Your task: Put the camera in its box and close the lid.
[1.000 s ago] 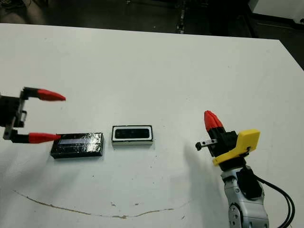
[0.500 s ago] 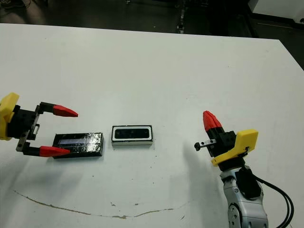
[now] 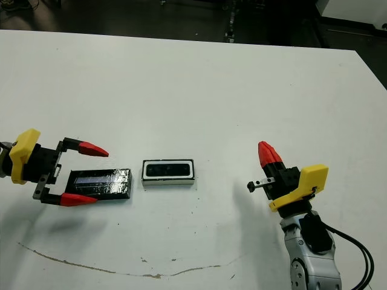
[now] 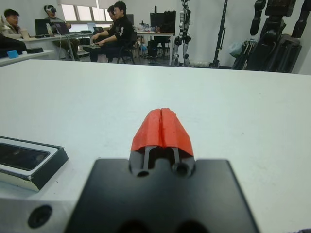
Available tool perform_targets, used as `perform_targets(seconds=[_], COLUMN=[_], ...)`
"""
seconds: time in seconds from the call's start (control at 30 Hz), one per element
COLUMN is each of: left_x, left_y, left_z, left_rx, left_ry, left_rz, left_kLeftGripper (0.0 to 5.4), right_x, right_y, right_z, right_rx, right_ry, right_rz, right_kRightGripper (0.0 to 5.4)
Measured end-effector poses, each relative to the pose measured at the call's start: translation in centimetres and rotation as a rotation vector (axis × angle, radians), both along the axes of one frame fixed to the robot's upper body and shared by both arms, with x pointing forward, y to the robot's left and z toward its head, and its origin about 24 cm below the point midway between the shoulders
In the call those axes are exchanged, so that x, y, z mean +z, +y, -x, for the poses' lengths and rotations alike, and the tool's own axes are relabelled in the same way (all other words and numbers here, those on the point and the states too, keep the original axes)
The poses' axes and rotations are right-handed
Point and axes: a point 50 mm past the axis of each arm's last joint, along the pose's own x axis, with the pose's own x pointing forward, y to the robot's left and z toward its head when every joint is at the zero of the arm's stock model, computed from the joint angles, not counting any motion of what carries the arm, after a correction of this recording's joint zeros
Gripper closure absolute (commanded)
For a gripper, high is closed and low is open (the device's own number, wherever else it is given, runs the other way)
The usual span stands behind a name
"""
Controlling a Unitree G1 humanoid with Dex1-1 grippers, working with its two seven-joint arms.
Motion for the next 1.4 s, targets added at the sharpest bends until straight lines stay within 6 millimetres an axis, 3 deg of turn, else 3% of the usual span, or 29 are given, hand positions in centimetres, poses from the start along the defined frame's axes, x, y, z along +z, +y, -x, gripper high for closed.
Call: perform_targets(seconds=[0.6, 1.4], left_x=[-0.4, -1.7], left_y=[-0.2, 0.3], left_z=[-0.2, -0.2], left_rx=[0.058, 0.090], left_ry=[0.047, 0.123], left_rz=[-0.108, -0.125], left_kLeftGripper=[0.00, 0.00], right_x=[0.0, 0.1], right_y=[0.2, 0.2], right_z=[0.0, 0.0], right_rx=[0.007, 0.008], right_ry=[0.001, -0.002], right_rz=[-0.003, 0.002], right_kRightGripper=[5.38, 5.38])
